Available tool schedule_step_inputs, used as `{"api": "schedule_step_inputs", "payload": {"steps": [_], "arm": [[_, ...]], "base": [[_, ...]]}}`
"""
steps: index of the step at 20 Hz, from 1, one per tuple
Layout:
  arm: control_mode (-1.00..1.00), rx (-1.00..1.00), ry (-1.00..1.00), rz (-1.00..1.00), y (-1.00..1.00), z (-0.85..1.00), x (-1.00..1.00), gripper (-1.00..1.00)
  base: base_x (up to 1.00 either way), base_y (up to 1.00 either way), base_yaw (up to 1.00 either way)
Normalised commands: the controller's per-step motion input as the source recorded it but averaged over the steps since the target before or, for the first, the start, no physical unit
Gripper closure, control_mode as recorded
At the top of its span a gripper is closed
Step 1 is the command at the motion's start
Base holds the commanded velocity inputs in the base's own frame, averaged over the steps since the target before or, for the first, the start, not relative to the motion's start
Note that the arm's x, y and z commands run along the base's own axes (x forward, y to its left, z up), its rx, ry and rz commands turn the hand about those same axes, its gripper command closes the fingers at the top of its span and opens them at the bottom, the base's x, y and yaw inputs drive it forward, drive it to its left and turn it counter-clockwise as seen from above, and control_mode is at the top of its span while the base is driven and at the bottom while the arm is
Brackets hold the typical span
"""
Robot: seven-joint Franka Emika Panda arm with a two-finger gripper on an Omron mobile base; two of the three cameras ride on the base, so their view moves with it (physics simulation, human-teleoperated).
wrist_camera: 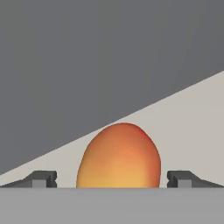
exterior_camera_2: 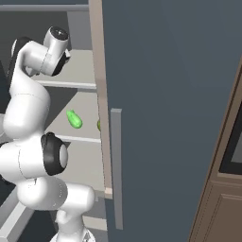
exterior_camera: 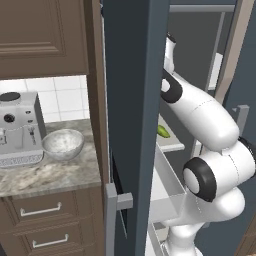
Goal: Take the mango, corn, and mango from the freezer and place them in the bowl on the counter.
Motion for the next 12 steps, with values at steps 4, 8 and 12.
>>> {"api": "schedule_step_inputs", "payload": {"steps": [4,8,12], "arm": [[-1.0,0.0,0.0,0.0,0.0,0.0,0.0,1.0],[-1.0,0.0,0.0,0.0,0.0,0.0,0.0,1.0],[-1.0,0.0,0.0,0.0,0.0,0.0,0.0,1.0]], "base": [[0.0,0.0,0.0],[0.0,0.0,0.0],[0.0,0.0,0.0]]}}
